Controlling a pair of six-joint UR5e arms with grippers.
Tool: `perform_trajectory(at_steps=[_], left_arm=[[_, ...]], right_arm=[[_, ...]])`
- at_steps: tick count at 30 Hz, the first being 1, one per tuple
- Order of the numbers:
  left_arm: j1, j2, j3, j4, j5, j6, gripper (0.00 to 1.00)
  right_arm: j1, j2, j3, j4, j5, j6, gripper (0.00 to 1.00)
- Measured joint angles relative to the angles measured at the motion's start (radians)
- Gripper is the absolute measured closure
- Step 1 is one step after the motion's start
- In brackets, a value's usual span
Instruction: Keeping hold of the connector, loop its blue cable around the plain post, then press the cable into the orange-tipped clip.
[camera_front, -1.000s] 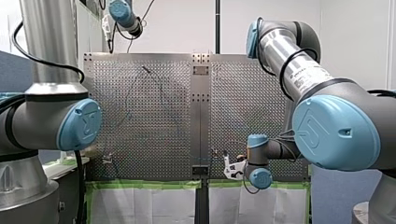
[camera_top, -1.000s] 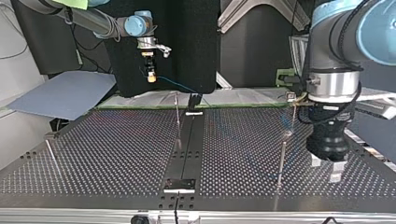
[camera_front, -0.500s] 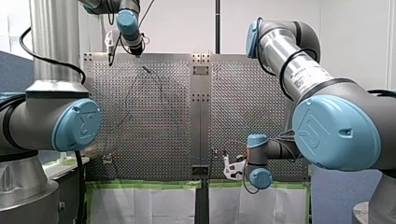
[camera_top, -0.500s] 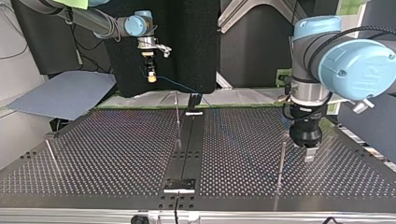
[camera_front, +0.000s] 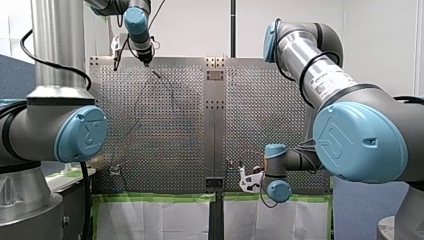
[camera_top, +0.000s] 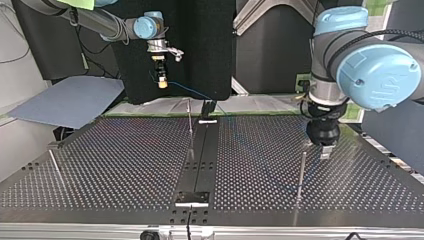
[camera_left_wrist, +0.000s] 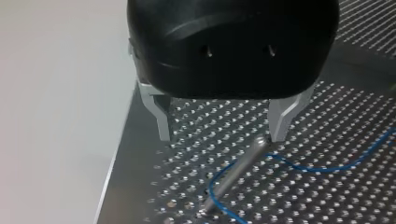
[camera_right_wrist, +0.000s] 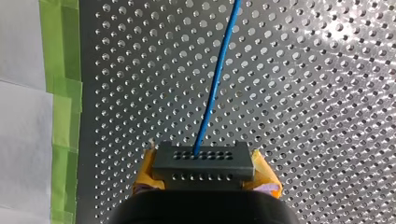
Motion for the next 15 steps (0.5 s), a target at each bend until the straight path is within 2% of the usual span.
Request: perform_trajectory(at_steps=[9, 15], left_arm=[[-0.005, 0.0, 0.0, -0.084, -0.01, -0.007, 0.02], [-0.006, 0.0, 0.0, -0.1, -0.011, -0.01, 0.02]], right_arm=[[0.0, 0.0, 0.0, 0.004, 0.0, -0.001, 1.0], [0.0, 0.0, 0.0, 0.004, 0.0, -0.001, 1.0]])
